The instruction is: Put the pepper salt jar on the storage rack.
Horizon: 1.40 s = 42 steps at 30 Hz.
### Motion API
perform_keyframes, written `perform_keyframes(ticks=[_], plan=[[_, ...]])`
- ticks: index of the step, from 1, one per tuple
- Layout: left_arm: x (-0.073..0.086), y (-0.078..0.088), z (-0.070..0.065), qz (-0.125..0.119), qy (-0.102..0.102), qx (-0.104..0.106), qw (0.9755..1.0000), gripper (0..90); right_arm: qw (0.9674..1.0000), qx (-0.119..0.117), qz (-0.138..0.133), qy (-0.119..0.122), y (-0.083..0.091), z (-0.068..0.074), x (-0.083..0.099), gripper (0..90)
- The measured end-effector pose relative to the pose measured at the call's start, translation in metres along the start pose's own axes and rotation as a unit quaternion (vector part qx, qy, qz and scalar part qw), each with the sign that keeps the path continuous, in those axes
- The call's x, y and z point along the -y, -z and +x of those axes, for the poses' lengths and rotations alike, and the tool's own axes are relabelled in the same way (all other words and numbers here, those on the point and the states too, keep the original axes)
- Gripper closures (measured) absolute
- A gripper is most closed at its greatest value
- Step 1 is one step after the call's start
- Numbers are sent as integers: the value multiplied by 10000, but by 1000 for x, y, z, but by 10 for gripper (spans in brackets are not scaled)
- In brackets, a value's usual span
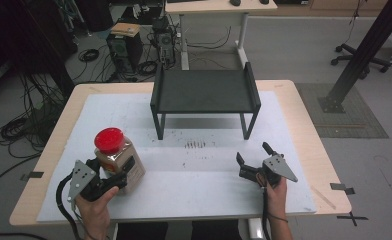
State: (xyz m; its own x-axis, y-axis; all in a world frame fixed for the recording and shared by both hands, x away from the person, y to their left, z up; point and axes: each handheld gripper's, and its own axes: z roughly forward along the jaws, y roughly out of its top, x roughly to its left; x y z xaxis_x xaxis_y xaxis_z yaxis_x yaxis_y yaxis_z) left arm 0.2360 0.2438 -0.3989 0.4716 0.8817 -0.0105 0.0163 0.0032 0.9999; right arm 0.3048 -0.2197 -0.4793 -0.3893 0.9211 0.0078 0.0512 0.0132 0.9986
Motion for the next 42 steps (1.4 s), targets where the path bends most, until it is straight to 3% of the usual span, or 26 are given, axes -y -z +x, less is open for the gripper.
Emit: perform_keyframes(ticks=[18, 20, 25, 39, 42], plan=[[-41, -28, -13, -47, 68, 461, 9989, 249, 10000, 8, -25, 3, 0, 0, 0, 4], [-53, -37, -17, -94, 49, 602, 9981, 249, 10000, 15, -39, 9, 0, 0, 0, 3], [-61, -44, -19, -142, 59, 667, 9977, 249, 10000, 11, -28, -2, 0, 0, 0, 3], [-106, -86, -32, -177, -138, 1097, 9937, 249, 10000, 17, -60, 21, 1, 0, 0, 4], [-108, -88, -33, -178, -148, 1104, 9936, 249, 10000, 16, -68, 21, 1, 0, 0, 4]])
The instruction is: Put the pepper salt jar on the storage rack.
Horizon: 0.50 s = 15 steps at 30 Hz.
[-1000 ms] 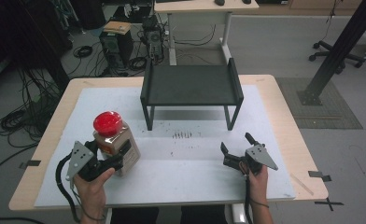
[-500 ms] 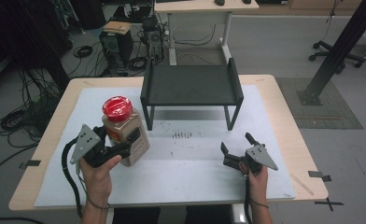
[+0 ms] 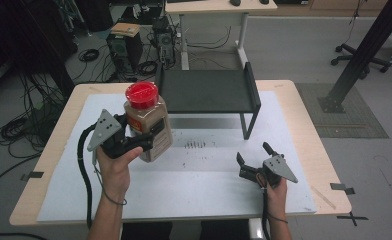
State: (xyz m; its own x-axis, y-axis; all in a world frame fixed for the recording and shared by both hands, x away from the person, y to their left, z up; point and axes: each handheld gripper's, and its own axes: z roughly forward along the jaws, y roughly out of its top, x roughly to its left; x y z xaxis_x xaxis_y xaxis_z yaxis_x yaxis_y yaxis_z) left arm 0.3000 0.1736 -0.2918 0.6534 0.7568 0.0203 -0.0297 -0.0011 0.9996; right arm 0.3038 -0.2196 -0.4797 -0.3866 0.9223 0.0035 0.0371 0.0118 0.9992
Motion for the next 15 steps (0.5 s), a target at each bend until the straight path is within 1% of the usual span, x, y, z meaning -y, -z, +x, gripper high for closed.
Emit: perform_keyframes(ticks=[1, 2, 5, 8, 9, 11, 12, 15], plan=[[-2, -3, 0, -12, -19, 1, 10000, 249, 10000, -6, 6, 5, 0, 0, 0, 4], [-11, -15, 3, -74, 51, 63, 9999, 249, 10000, -7, 5, 5, 0, 0, 0, 4], [-11, -15, 3, -74, 51, 63, 9999, 249, 10000, -12, -1, 0, 0, 0, 0, 4], [-15, -24, 5, -82, 47, 72, 9999, 249, 10000, -16, -7, -6, 0, 0, 0, 4], [-19, -33, 6, -70, 28, 71, 9999, 249, 10000, -17, -7, -8, 0, 0, 0, 4], [-19, -33, 6, -70, 28, 71, 9999, 249, 10000, -18, -8, -3, 0, 0, 0, 4], [-23, -46, 11, -53, 73, 55, 9999, 249, 10000, -18, -13, -4, 0, 0, 0, 4], [-23, -46, 11, -53, 73, 55, 9999, 249, 10000, -24, -15, -6, 0, 0, 0, 4]])
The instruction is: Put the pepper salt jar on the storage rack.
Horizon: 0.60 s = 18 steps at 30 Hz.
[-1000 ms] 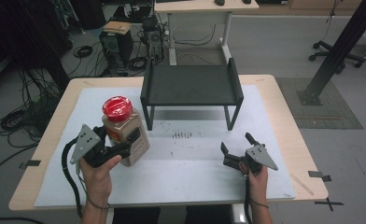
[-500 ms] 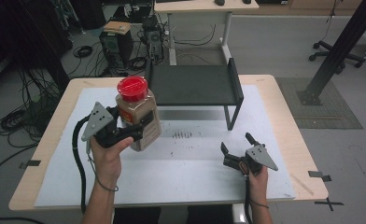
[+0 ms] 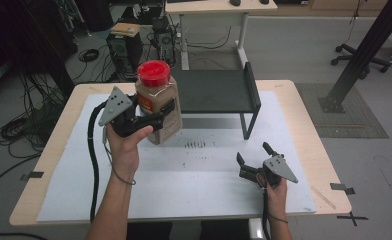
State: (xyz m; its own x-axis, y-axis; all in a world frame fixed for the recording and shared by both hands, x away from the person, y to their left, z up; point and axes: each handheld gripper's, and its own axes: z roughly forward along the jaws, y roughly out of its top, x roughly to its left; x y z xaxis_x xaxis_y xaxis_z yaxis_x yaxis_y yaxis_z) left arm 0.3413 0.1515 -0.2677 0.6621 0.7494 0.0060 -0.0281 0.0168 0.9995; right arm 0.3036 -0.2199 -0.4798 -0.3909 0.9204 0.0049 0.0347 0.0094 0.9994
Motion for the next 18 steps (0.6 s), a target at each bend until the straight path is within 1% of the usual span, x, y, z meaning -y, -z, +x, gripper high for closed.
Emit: perform_keyframes(ticks=[1, 4, 5, 6, 7, 9, 10, 12, 14, 15, 17, 18], plan=[[-4, -11, 3, 22, -8, -18, 10000, 249, 10000, 0, 0, 0, 0, 0, 0, 4], [-4, -11, 3, 22, -8, -18, 10000, 249, 10000, -4, -9, 0, 0, 0, 0, 5], [-5, -13, 3, 21, -4, -15, 10000, 249, 10000, -4, -9, 0, 0, 0, 0, 5], [-6, -16, 4, 23, 7, -23, 10000, 249, 10000, -4, -7, 2, 0, 0, 0, 5], [-8, -23, 5, 47, -10, -49, 10000, 249, 10000, -4, -11, -4, 0, 0, 0, 5], [-9, -26, 5, 68, -40, -58, 10000, 249, 10000, 3, -31, -11, 1, 0, 0, 5], [-11, -37, 7, 54, 2, -59, 10000, 249, 10000, 3, -31, -7, 1, 0, 0, 6], [-11, -37, 7, 54, 2, -59, 10000, 249, 10000, 1, -34, -4, 1, 0, 0, 6], [-12, -43, 8, 44, -4, -33, 10000, 249, 10000, 3, -35, -5, 1, 0, 0, 6], [-12, -53, 9, 62, 19, -25, 10000, 249, 10000, 3, -37, -4, 1, 0, 0, 6], [-12, -53, 9, 62, 19, -25, 10000, 249, 10000, 9, -42, -8, 1, 0, 0, 6], [-11, -56, 9, 66, 12, -24, 10000, 249, 10000, 9, -42, -8, 1, 0, 0, 5]])
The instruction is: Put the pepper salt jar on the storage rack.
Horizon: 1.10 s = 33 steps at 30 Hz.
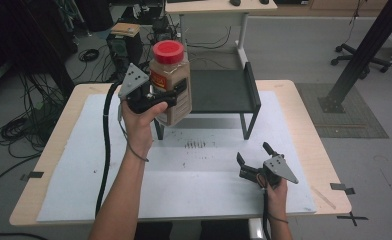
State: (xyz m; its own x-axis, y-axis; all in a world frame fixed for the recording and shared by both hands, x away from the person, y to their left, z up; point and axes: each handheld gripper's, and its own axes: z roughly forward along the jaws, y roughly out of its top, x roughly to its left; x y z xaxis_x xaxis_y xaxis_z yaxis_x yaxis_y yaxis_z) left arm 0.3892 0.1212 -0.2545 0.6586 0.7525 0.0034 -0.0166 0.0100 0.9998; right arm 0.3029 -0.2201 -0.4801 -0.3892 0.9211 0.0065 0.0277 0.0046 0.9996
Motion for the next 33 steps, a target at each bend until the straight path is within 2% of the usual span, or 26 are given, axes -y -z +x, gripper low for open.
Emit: perform_keyframes(ticks=[3, 8, 9, 17, 18, 25, 26, 33], plan=[[1, -11, 2, 18, 23, -25, 10000, 249, 10000, 3, -8, 0, 0, 0, 0, 5], [1, -20, 4, 25, 28, -34, 10000, 249, 10000, 4, -17, 12, 0, 0, 0, 5], [2, -29, 4, 46, 30, -74, 10000, 249, 10000, 4, -18, 11, 0, 0, 0, 5], [6, -40, 7, 82, 31, -111, 9999, 249, 10000, 16, -53, -3, 1, 0, 0, 4], [7, -46, 9, 77, 60, -124, 9999, 249, 10000, 16, -53, -3, 1, 0, 0, 4], [10, -56, 13, 70, 117, -97, 9999, 249, 10000, 30, -65, -10, 1, 0, 0, 3], [14, -64, 16, 107, 157, -85, 9998, 249, 10000, 32, -66, -15, 1, 0, 0, 3], [18, -72, 18, 198, 144, -119, 9996, 249, 10000, 37, -75, -19, 1, 0, 0, 3]])
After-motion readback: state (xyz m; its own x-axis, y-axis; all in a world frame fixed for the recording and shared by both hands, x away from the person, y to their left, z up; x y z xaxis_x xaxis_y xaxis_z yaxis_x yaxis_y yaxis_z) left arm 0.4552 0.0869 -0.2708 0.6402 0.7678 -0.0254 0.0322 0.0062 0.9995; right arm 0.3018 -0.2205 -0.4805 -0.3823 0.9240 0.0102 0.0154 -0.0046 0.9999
